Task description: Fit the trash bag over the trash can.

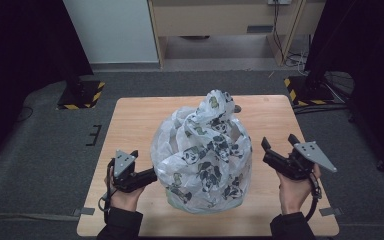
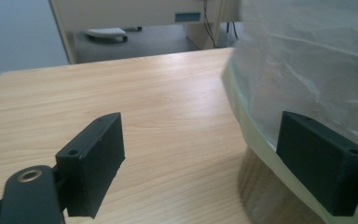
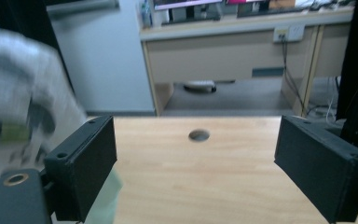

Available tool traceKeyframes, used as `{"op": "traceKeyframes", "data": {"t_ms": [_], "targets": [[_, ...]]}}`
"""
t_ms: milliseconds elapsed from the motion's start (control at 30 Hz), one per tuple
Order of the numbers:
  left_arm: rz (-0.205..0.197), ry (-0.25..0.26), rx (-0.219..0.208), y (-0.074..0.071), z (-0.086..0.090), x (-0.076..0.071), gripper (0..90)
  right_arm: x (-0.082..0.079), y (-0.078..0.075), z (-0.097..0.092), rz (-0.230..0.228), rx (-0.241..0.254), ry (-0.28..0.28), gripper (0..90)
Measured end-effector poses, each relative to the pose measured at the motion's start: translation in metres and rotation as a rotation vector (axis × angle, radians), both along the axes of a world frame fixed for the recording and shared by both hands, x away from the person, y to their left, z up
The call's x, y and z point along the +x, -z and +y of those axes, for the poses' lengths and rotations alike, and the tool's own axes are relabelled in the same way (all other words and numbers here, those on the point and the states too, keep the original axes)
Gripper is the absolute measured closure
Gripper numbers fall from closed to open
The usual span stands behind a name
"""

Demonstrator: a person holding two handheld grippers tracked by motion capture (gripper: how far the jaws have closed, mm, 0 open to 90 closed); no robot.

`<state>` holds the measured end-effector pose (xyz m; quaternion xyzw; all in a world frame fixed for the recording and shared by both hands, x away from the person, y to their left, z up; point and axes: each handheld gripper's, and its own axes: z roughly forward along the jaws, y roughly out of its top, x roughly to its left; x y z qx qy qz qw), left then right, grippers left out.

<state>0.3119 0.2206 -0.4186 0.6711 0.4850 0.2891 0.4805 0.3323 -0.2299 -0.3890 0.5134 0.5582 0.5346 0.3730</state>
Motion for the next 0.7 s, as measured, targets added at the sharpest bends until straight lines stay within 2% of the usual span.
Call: {"op": "traceKeyframes", "data": {"t_ms": [67, 100, 133, 167, 200, 267, 300, 333, 400, 600, 700], "targets": [[0.002, -0.029, -0.008, 0.003, 0.014, -0.002, 14.4, 0.0, -0.012, -0.011, -0.026, 0.009, 0.012, 13.7], [0.002, -0.029, -0.008, 0.003, 0.014, -0.002, 14.3, 0.0, -0.012, -0.011, -0.026, 0.009, 0.012, 13.7], [0.009, -0.047, -0.019, 0.007, 0.021, -0.003, 14.2, 0.001, -0.019, -0.017, -0.042, 0.006, 0.02, 14.1], [0.009, -0.047, -0.019, 0.007, 0.021, -0.003, 14.2, 0.002, -0.023, -0.019, -0.047, 0.003, 0.024, 14.3], [0.024, -0.058, -0.014, 0.013, 0.027, -0.004, 14.0, 0.002, -0.027, -0.021, -0.055, -0.001, 0.027, 14.5], [0.026, -0.062, -0.035, 0.018, 0.03, -0.004, 13.8, 0.003, -0.034, -0.023, -0.069, -0.008, 0.032, 14.7], [0.015, -0.056, -0.06, 0.019, 0.032, -0.004, 13.8, 0.003, -0.037, -0.023, -0.074, -0.011, 0.033, 14.8], [0.007, -0.058, -0.067, 0.02, 0.032, -0.004, 13.6, 0.003, -0.041, -0.023, -0.084, -0.014, 0.031, 14.9], [-0.027, -0.057, -0.08, 0.018, 0.033, -0.005, 13.4, 0.003, -0.047, -0.023, -0.098, -0.018, 0.028, 14.8], [-0.08, -0.057, -0.121, 0.001, 0.032, -0.012, 13.8, 0.003, -0.055, -0.019, -0.112, -0.027, 0.013, 14.6], [-0.108, -0.066, -0.117, -0.011, 0.032, -0.015, 13.8, 0.004, -0.056, -0.018, -0.112, -0.032, 0.01, 14.4]]}}
